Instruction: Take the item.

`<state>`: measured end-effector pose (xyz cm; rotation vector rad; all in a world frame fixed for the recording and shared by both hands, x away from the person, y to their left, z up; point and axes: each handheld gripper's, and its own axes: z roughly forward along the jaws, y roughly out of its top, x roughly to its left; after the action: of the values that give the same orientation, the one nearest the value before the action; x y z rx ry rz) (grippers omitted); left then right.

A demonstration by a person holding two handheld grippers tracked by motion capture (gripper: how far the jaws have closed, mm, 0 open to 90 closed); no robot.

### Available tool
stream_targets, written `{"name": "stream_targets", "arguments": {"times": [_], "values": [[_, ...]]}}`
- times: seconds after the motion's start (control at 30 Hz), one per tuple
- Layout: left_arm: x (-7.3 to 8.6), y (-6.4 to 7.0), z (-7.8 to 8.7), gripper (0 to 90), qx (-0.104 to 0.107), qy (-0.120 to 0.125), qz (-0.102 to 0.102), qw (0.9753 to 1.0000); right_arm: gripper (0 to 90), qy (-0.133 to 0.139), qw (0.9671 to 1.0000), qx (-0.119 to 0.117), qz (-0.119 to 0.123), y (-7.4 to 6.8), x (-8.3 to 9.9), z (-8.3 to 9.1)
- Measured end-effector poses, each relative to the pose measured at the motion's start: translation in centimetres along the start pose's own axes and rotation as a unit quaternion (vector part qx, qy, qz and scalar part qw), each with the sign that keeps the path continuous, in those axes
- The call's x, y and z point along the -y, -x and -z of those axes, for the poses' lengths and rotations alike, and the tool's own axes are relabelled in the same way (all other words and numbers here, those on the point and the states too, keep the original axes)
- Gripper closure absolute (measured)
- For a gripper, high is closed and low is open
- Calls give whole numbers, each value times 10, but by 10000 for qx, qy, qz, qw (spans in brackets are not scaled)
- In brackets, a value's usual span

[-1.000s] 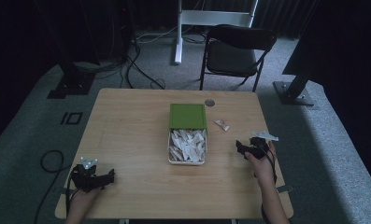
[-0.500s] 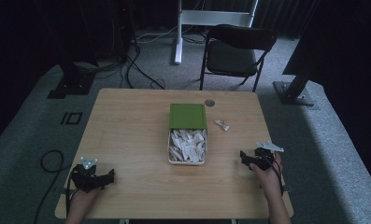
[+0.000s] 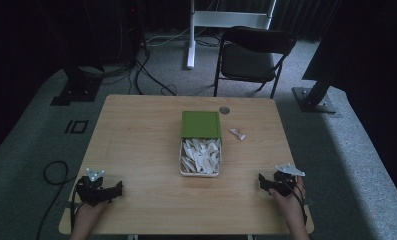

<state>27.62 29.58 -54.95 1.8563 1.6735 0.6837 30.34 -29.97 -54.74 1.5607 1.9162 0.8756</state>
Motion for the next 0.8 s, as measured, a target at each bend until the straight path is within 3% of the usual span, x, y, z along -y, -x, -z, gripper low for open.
{"name": "stream_targets", "arguments": {"times": [0.33, 0.6, 0.8], "values": [[0, 0, 0, 7, 0, 0, 0, 10000, 201, -62, 9999, 67, 71, -1, 14, 7], [0, 0, 0, 7, 1, 2, 0, 10000, 199, -82, 9999, -49, -100, 2, 17, 9], [0, 0, 0, 7, 1, 1, -1, 10000, 121, -168, 9997, -152, 98, 0, 17, 8]]}}
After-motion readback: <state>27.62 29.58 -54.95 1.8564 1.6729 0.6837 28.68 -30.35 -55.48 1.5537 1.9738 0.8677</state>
